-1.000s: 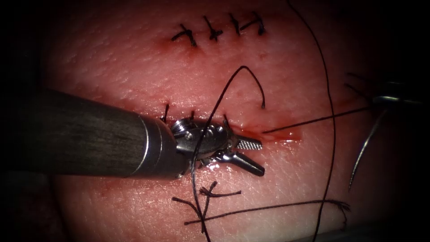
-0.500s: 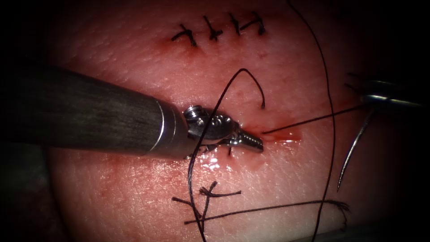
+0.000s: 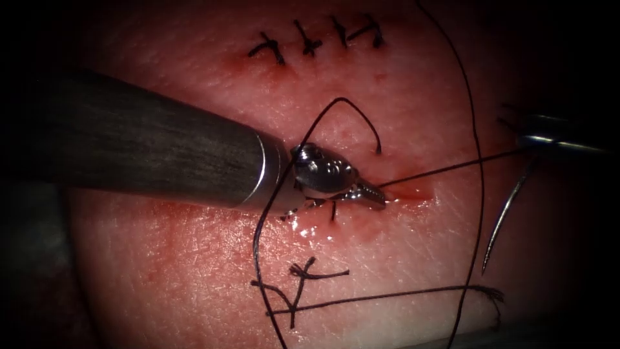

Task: Wound Closure
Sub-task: Insert left end-effector into incision and open jaws to widen opening

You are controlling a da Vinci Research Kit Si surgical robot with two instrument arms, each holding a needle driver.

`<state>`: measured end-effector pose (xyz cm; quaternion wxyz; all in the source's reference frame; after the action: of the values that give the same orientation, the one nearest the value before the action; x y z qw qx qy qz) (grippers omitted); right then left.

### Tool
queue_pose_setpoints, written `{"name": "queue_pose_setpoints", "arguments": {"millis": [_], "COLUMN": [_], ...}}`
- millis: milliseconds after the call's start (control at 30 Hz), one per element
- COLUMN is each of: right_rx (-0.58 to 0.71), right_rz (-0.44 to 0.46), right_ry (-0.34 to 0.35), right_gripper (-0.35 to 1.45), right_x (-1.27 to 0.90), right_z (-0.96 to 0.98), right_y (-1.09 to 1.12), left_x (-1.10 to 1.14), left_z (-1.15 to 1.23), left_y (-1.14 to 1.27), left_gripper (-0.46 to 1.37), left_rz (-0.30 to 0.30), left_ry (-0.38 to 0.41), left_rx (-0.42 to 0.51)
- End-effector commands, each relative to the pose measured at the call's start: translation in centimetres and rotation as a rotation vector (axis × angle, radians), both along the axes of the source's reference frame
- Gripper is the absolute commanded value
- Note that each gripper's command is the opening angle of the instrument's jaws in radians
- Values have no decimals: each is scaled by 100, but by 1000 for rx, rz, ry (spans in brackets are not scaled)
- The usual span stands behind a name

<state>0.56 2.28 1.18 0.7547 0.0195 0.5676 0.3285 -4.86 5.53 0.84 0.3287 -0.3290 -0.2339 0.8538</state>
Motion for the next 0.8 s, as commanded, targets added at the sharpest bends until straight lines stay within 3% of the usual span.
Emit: {"name": "queue_pose_setpoints", "arguments": {"millis": [33, 367, 800], "right_rx": [0, -3, -11], "right_rz": [-2, -19, -23], "right_ry": [-1, -3, 1], "right_gripper": [-35, -35, -35], "right_x": [2, 13, 20], "right_z": [1, 8, 12], "right_y": [-1, -9, -16], "left_x": [1, 3, 3], "left_z": [5, 22, 38], "left_y": [1, 17, 14], "left_gripper": [-35, -35, -35], "left_rz": [4, -25, 164], "left_ry": [19, 97, 354], "left_rx": [-3, -99, -281]}}
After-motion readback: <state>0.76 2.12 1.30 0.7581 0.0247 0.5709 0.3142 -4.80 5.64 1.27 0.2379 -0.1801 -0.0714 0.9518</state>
